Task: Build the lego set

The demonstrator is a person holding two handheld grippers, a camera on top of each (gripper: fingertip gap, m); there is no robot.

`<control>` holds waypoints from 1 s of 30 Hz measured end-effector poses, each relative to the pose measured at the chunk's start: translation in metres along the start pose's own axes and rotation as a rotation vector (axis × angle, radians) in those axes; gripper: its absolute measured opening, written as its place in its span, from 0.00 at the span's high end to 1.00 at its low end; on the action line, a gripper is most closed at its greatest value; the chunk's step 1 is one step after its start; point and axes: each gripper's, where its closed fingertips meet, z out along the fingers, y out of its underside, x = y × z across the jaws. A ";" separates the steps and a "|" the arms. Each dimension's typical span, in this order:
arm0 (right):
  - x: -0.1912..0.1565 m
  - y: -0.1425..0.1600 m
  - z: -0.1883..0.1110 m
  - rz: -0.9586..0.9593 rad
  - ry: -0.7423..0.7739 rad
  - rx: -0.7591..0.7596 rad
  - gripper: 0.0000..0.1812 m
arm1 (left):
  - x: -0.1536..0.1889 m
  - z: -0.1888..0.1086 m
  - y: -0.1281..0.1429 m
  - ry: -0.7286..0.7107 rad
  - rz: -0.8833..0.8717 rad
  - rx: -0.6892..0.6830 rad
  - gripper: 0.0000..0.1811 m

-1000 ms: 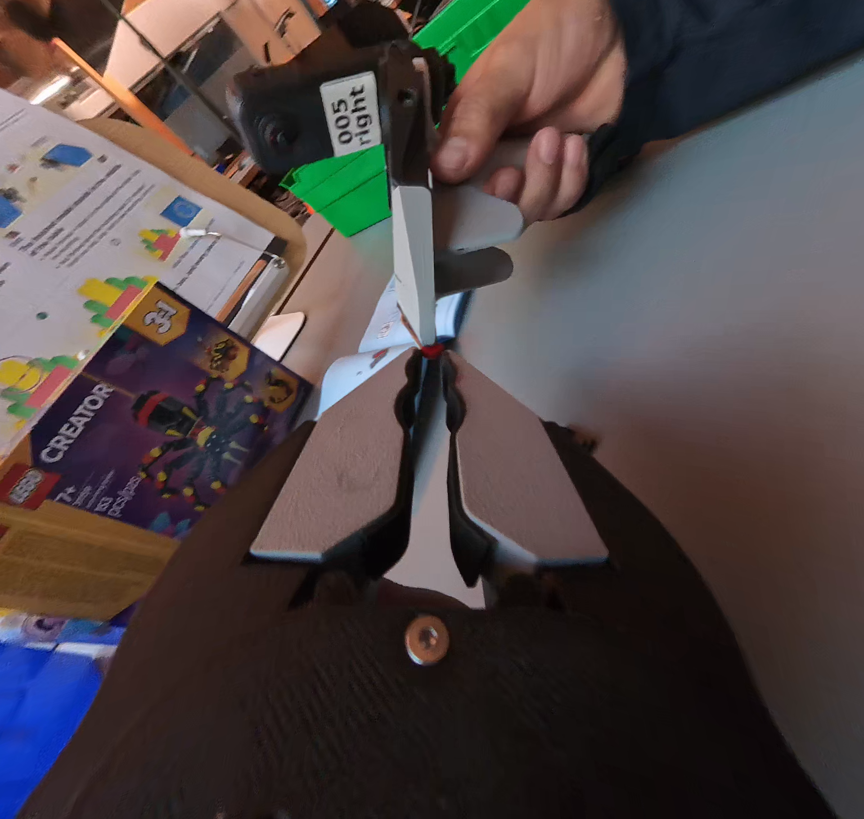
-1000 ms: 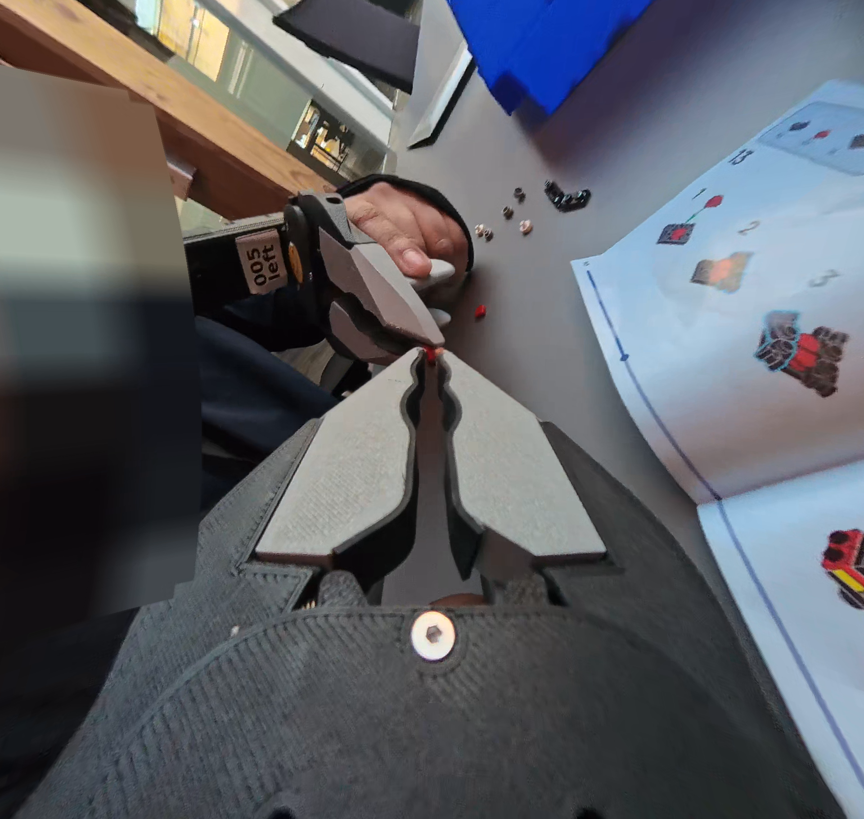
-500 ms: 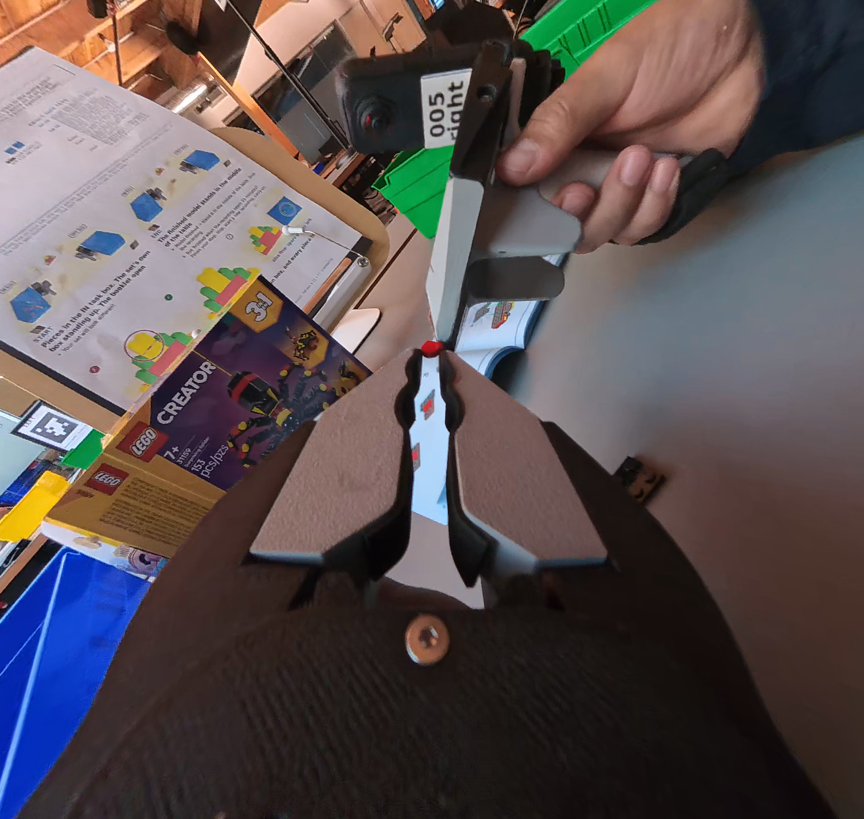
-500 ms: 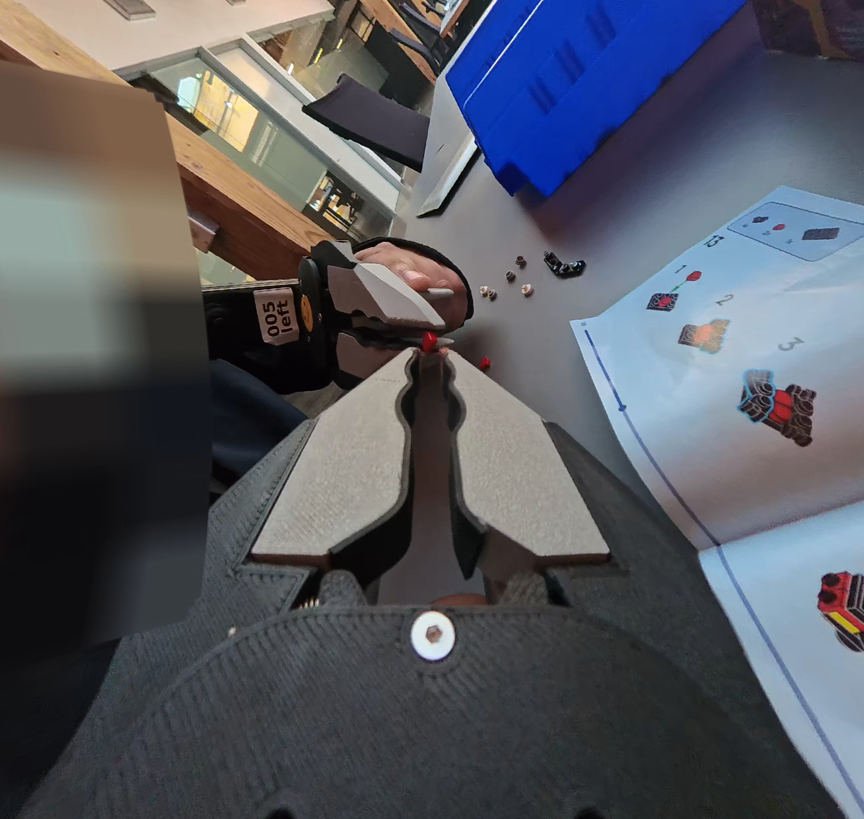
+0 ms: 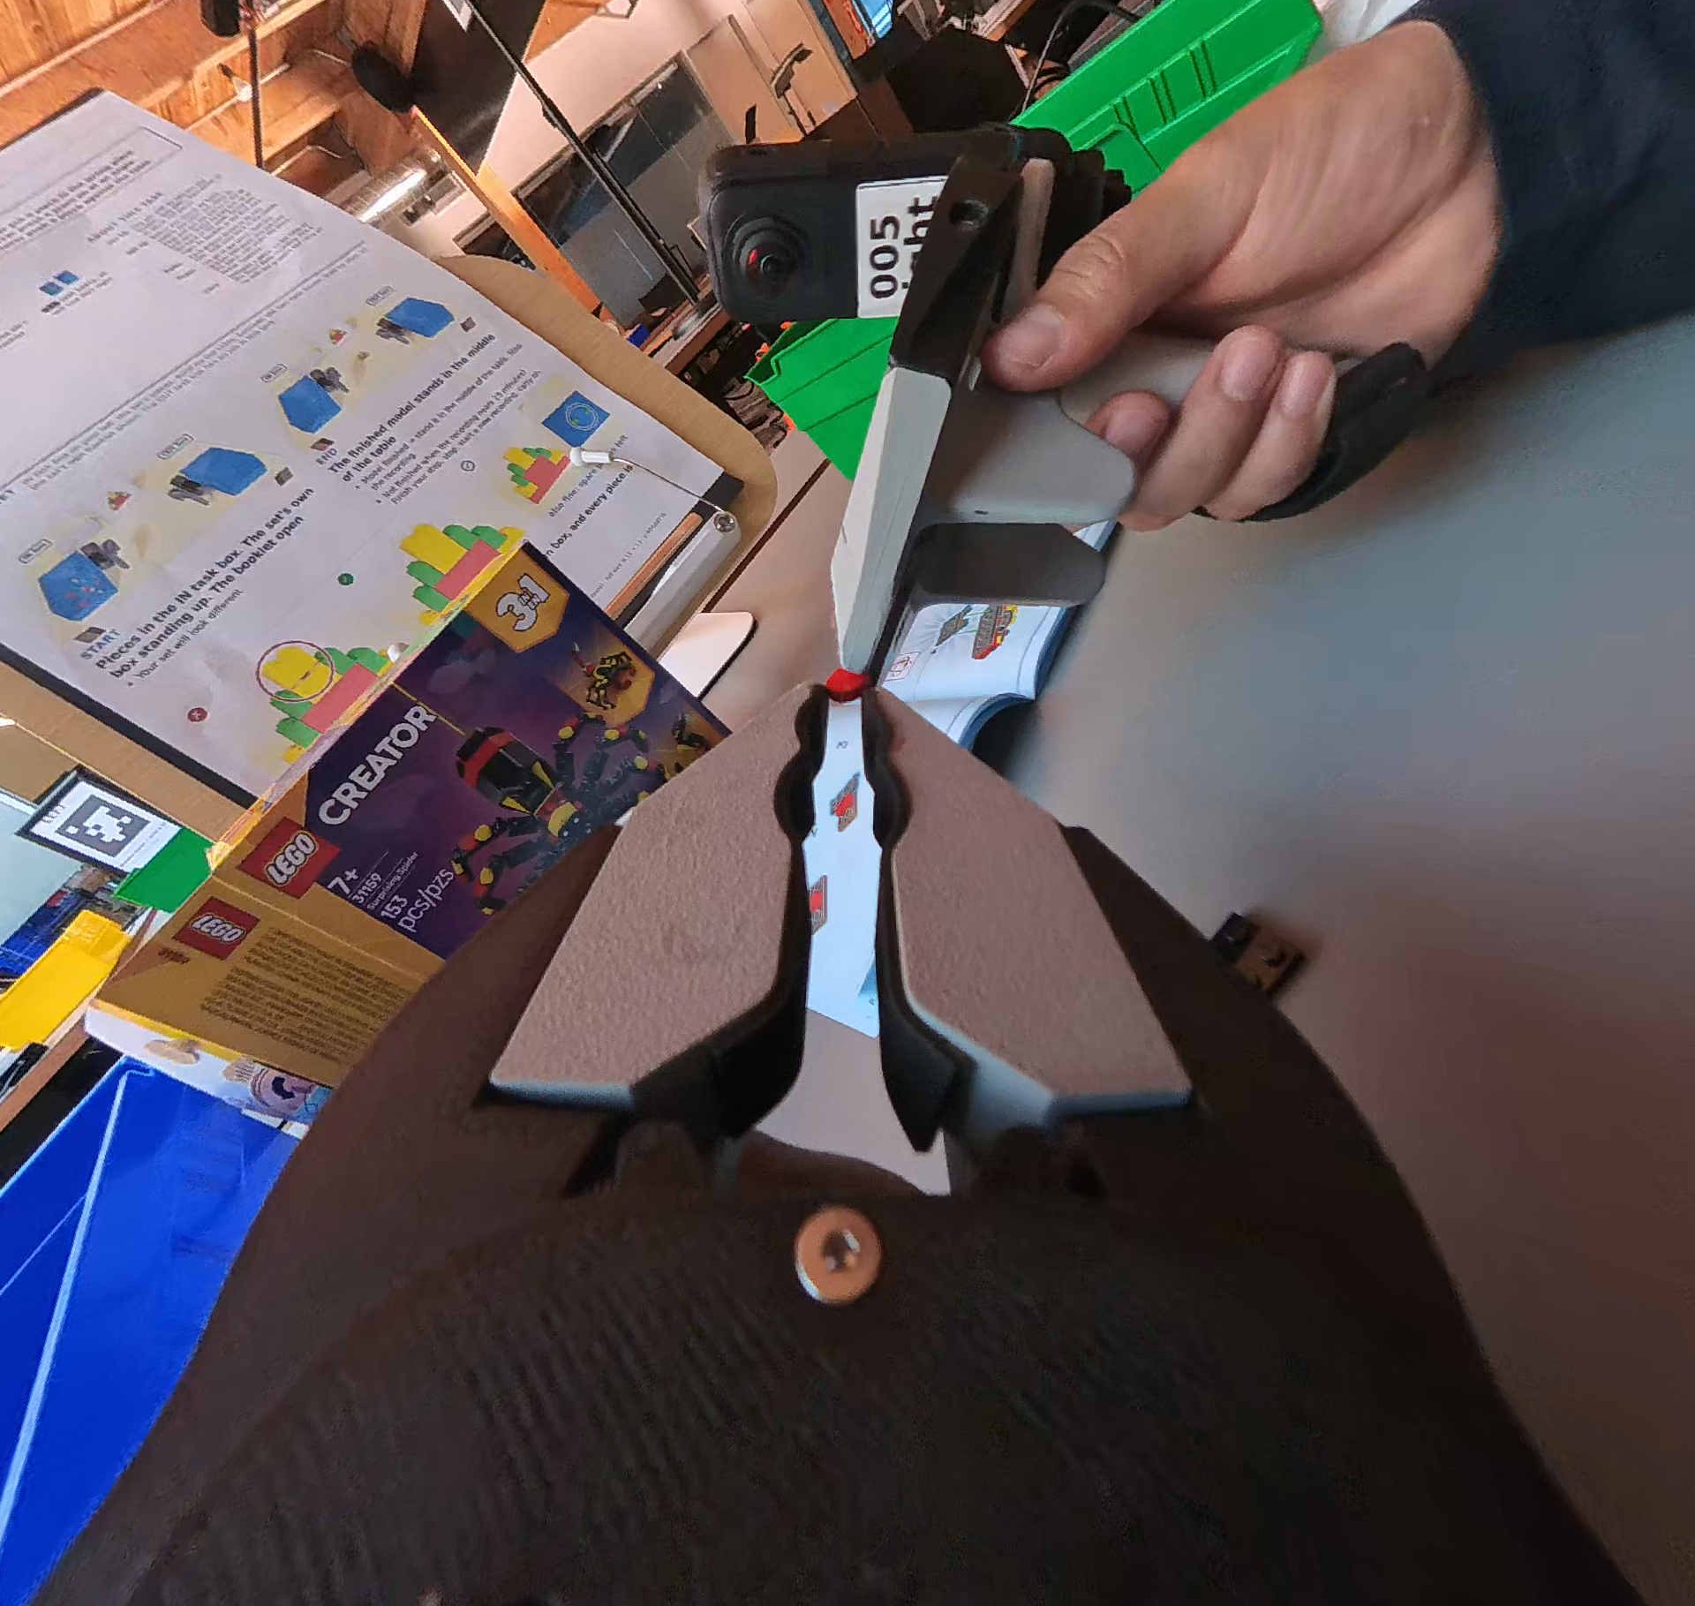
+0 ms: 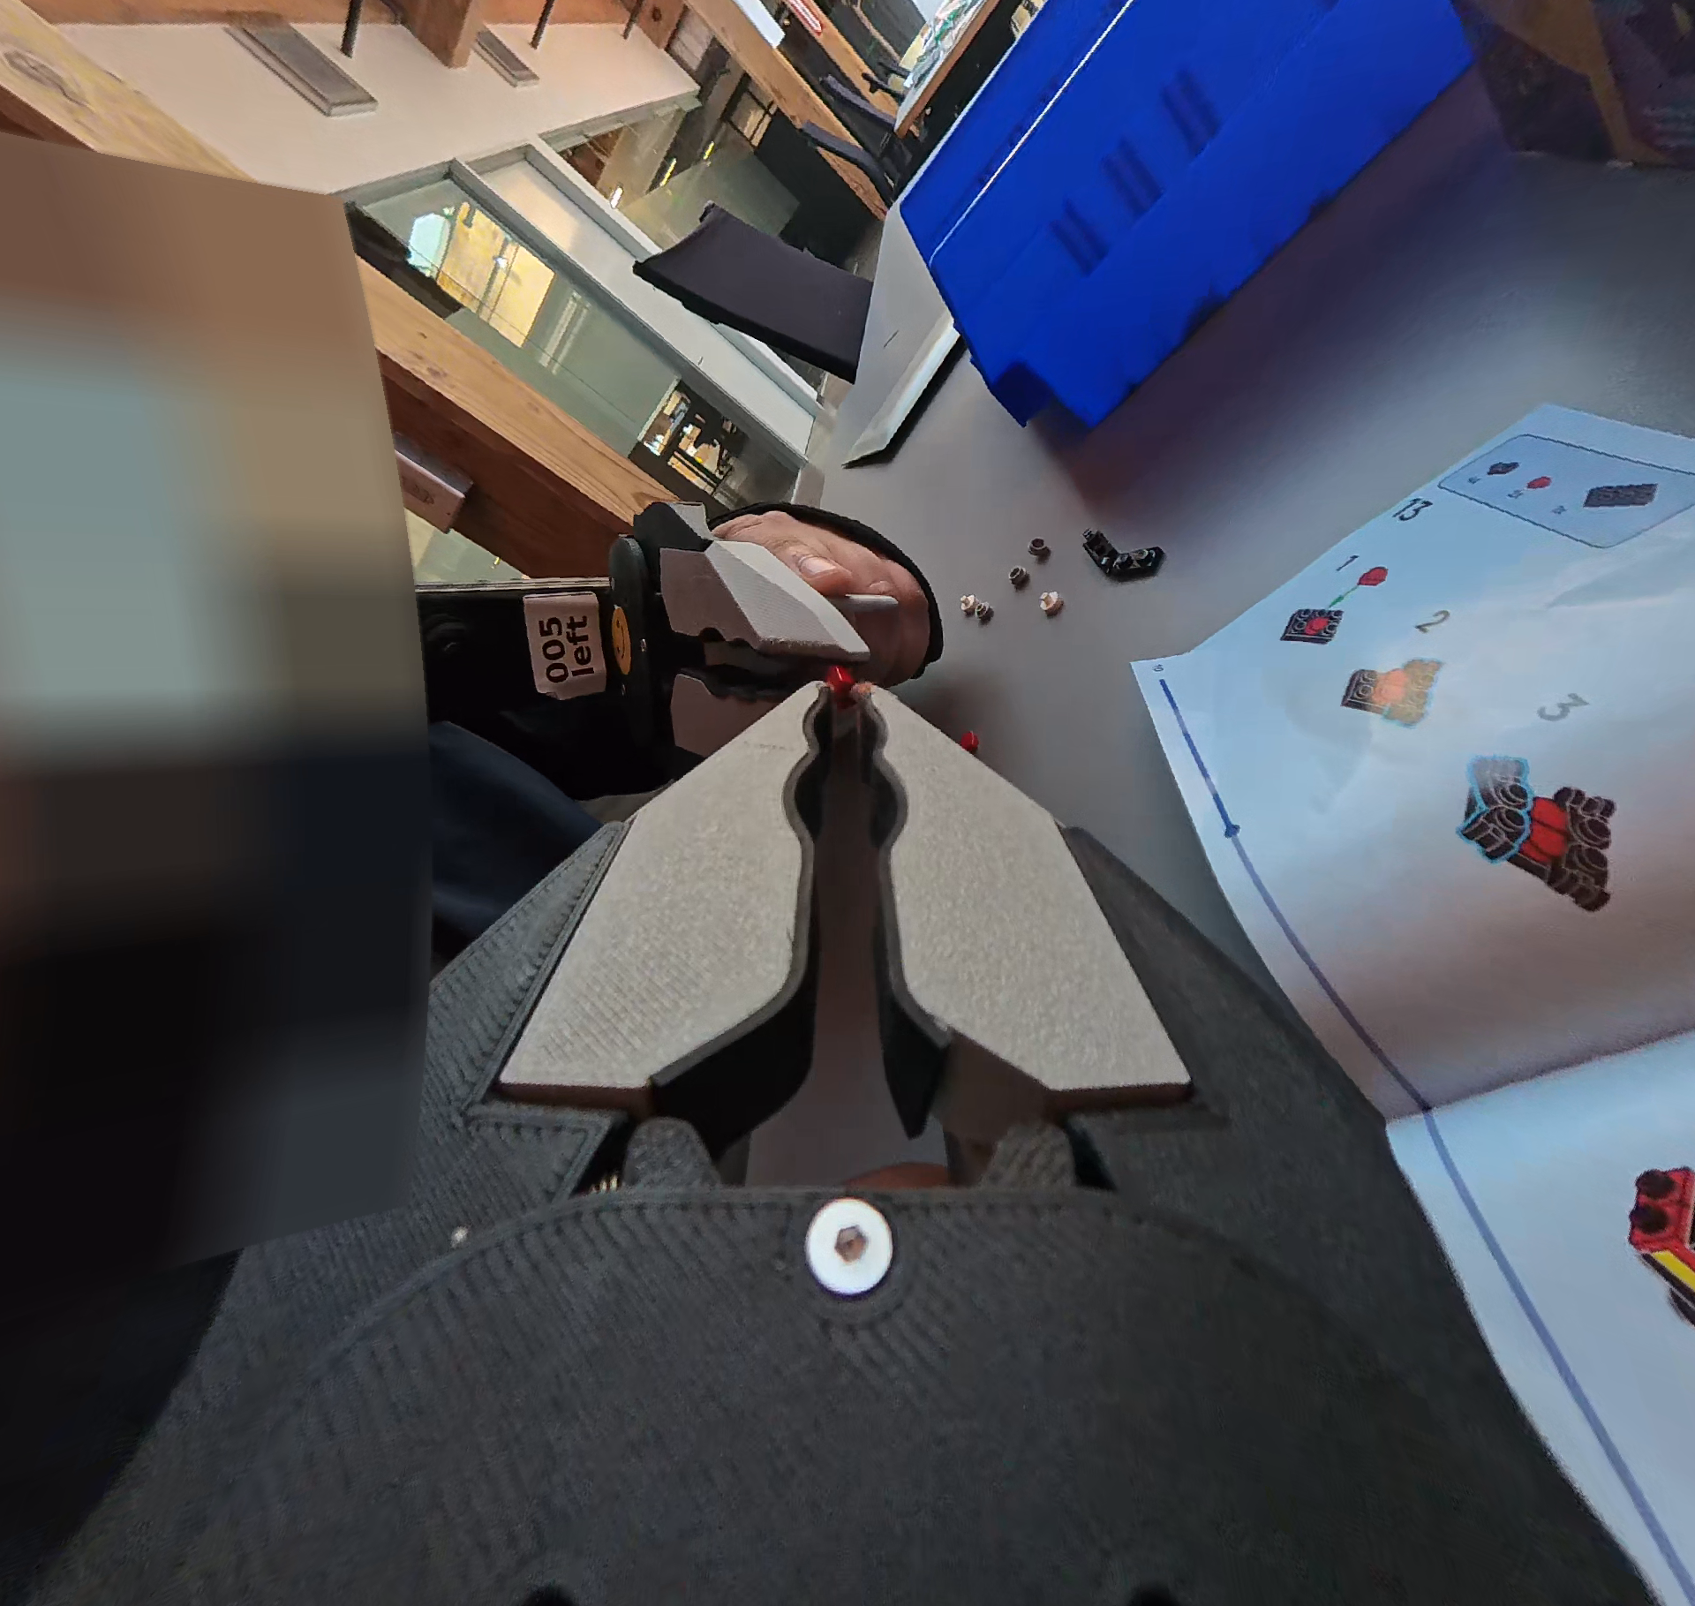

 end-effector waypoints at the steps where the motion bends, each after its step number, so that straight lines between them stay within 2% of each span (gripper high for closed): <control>1: 0.000 -0.001 0.000 -0.002 -0.002 0.005 0.99 | -0.001 0.000 0.000 -0.002 -0.007 0.001 0.97; 14: -0.004 -0.011 0.004 -0.032 0.011 0.072 0.99 | -0.008 0.001 -0.003 -0.091 -0.008 -0.023 0.97; 30: -0.004 -0.012 0.003 -0.050 0.014 0.075 0.99 | -0.011 0.001 -0.004 -0.115 -0.037 -0.032 0.98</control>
